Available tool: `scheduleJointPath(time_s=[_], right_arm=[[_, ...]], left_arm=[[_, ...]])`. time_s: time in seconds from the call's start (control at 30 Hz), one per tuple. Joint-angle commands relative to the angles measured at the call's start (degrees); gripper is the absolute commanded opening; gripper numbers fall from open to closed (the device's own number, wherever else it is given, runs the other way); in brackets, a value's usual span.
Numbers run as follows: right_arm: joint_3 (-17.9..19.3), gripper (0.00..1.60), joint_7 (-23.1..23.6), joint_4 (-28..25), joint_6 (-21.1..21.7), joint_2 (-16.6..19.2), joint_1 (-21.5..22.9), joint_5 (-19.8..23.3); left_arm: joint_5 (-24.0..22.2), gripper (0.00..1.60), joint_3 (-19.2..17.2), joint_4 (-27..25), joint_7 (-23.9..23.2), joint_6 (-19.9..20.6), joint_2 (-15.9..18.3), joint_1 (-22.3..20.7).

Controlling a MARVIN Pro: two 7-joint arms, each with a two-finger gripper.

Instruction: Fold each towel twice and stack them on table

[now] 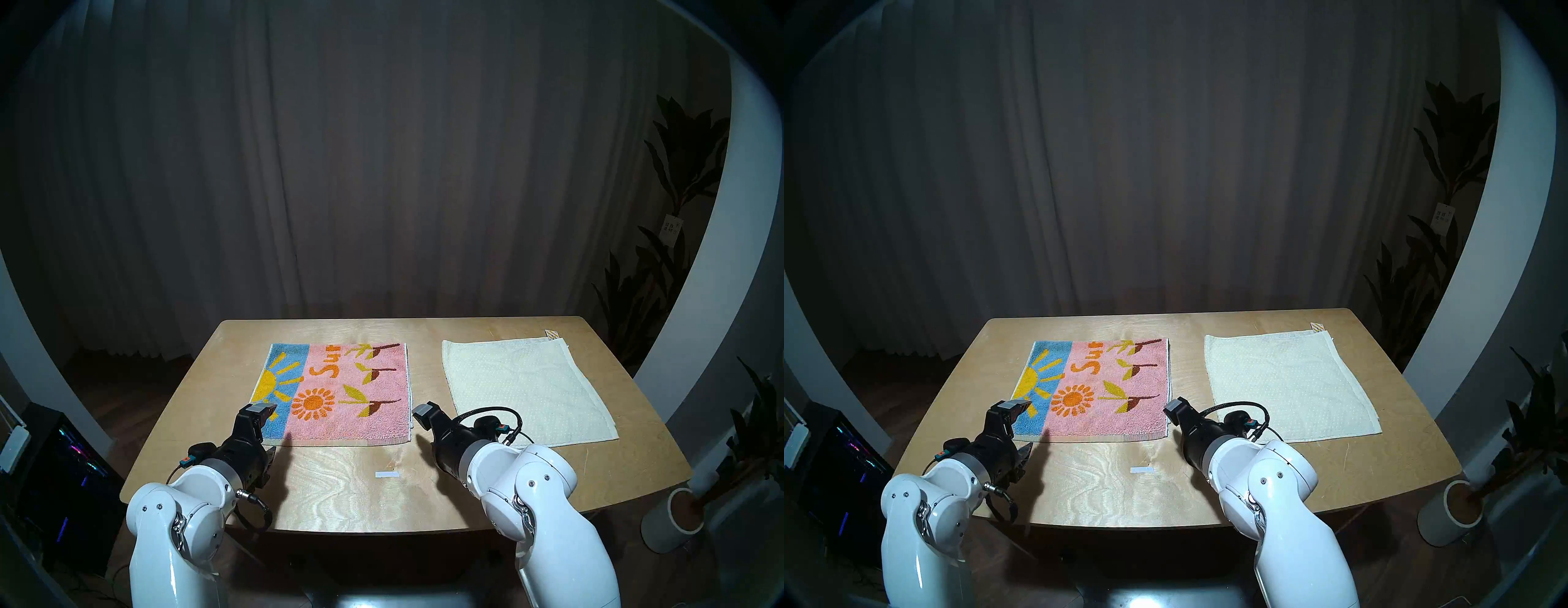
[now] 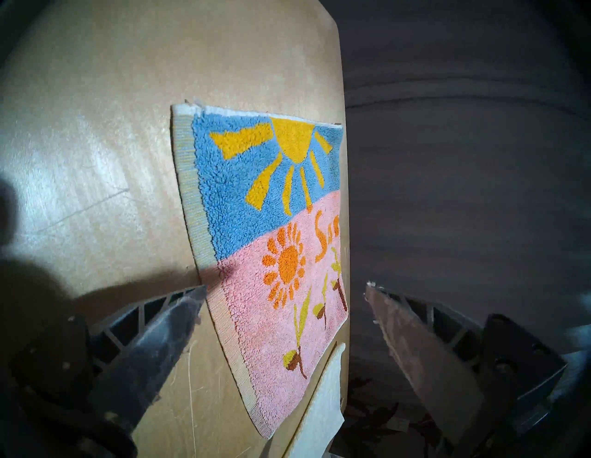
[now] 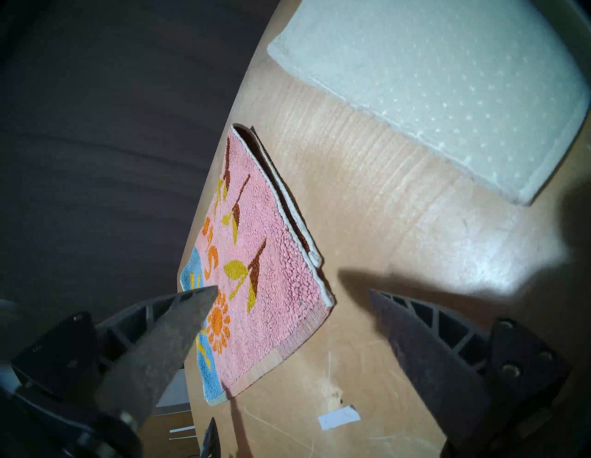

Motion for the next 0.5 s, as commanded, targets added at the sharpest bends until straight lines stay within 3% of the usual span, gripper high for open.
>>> scheduleJointPath(time_s=[0.0,0.07,0.3,0.47], right_arm=[[-2.5,1.6,-0.2,-0.4,-4.5,1.6,-0.5,1.4],[-3.4,1.6,-0.4,-0.7,-5.9,2.2,-0.8,0.8],[-5.8,1.6,-8.3,-2.9,-8.6,3.8,-0.5,2.4],[-7.2,1.6,-8.3,-0.7,-10.4,4.3,0.6,3.9]], left_arm=[[-1.3,1.6,-0.4,-0.8,0.6,1.4,0.7,0.0],[-1.4,1.6,-0.6,-0.9,0.7,1.7,0.9,0.2],[-1.8,1.6,-1.2,-1.4,3.1,2.3,1.0,0.2],[-2.0,1.6,-1.5,0.2,1.2,2.5,0.9,-0.2]])
